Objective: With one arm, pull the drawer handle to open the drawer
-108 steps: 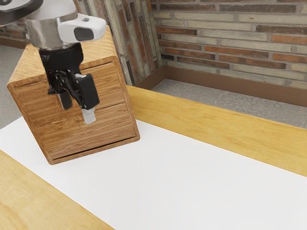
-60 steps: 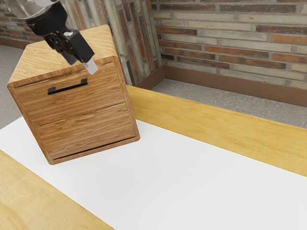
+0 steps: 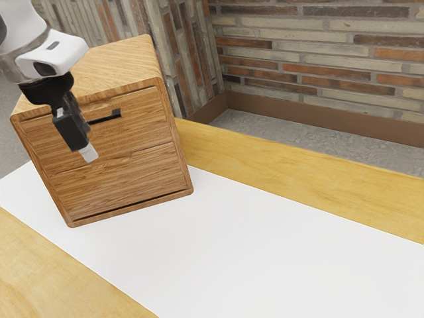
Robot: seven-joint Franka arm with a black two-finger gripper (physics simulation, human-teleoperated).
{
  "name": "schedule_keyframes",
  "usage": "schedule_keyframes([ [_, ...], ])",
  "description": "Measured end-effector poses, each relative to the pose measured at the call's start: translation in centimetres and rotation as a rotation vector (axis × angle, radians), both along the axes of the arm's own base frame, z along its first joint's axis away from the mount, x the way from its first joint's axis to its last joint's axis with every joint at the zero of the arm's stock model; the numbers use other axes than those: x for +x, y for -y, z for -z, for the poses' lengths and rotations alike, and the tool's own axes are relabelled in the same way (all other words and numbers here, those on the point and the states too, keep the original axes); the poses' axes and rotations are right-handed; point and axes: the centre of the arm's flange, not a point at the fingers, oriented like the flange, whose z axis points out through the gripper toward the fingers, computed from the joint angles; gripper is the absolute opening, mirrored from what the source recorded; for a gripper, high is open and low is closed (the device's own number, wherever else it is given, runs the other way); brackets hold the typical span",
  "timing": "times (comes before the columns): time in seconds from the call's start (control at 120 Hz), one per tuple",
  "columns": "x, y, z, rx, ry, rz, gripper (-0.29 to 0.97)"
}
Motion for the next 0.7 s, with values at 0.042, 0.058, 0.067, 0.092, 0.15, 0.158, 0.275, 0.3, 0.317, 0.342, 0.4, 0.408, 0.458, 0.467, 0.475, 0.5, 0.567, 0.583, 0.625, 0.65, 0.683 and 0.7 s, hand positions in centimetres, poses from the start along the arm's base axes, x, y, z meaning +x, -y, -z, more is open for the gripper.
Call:
schedule_keyframes([
  [0.042, 0.0, -0.4, 0.0, 0.036, 0.001, 0.030, 0.68],
  [0.058, 0.1, -0.5, 0.0, 0.049, 0.002, 0.045, 0.68],
  [0.067, 0.1, -0.6, 0.0, 0.055, 0.003, 0.052, 0.68],
  [0.092, 0.2, -0.7, 0.0, 0.072, 0.005, 0.075, 0.68],
  [0.15, 0.1, -2.2, -0.1, 0.104, 0.008, 0.105, 0.68],
  [0.158, 0.0, -2.6, -0.1, 0.107, 0.008, 0.106, 0.68],
  [0.275, -0.7, -6.4, -0.1, 0.136, 0.006, 0.132, 0.68],
  [0.3, -0.8, -6.7, -0.2, 0.142, 0.006, 0.144, 0.68],
  [0.317, -0.8, -6.8, -0.3, 0.147, 0.008, 0.153, 0.68],
  [0.342, -0.9, -6.9, -0.5, 0.152, 0.009, 0.167, 0.68],
  [0.4, -1.0, -7.1, -0.7, 0.162, 0.011, 0.199, 0.68],
  [0.408, -1.0, -7.1, -0.8, 0.163, 0.011, 0.203, 0.68],
  [0.458, -1.3, -7.2, -1.5, 0.171, 0.016, 0.227, 0.68],
  [0.467, -1.4, -7.2, -1.7, 0.172, 0.017, 0.230, 0.68],
  [0.475, -1.5, -7.2, -1.8, 0.174, 0.018, 0.234, 0.68],
  [0.5, -1.7, -7.2, -2.2, 0.177, 0.020, 0.244, 0.68],
  [0.567, -2.1, -7.5, -3.0, 0.182, 0.019, 0.267, 0.68],
  [0.583, -2.3, -7.9, -3.1, 0.182, 0.019, 0.267, 0.68],
  [0.625, -2.8, -9.0, -3.4, 0.181, 0.019, 0.261, 0.68],
  [0.65, -3.0, -9.6, -3.5, 0.179, 0.017, 0.258, 0.68],
  [0.683, -3.2, -10.3, -3.4, 0.178, 0.012, 0.258, 0.68],
  [0.7, -3.2, -10.5, -3.3, 0.177, 0.008, 0.260, 0.68],
])
